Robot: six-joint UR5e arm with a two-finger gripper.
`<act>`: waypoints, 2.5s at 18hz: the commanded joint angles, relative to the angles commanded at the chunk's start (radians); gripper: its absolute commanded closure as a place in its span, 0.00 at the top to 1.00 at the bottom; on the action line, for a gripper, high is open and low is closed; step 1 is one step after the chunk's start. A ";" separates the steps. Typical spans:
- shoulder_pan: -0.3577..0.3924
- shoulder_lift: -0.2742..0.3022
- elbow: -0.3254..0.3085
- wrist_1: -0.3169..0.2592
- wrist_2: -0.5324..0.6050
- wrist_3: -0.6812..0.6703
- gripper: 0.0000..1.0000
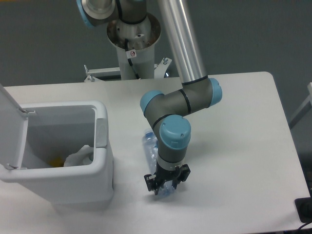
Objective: Place the trash in the trash can
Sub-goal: 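Close the gripper around the bottle's middle and lift it, then carry the bottle over the trash can and lower it in, then open the gripper to release the bottle into the can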
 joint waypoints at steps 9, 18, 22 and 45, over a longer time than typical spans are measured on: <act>0.075 0.150 0.095 0.006 -0.069 0.017 0.60; 0.110 0.271 0.313 0.028 -0.204 -0.041 0.60; 0.095 0.345 0.330 0.046 -0.290 -0.061 0.60; -0.229 0.350 0.245 0.052 -0.287 0.069 1.00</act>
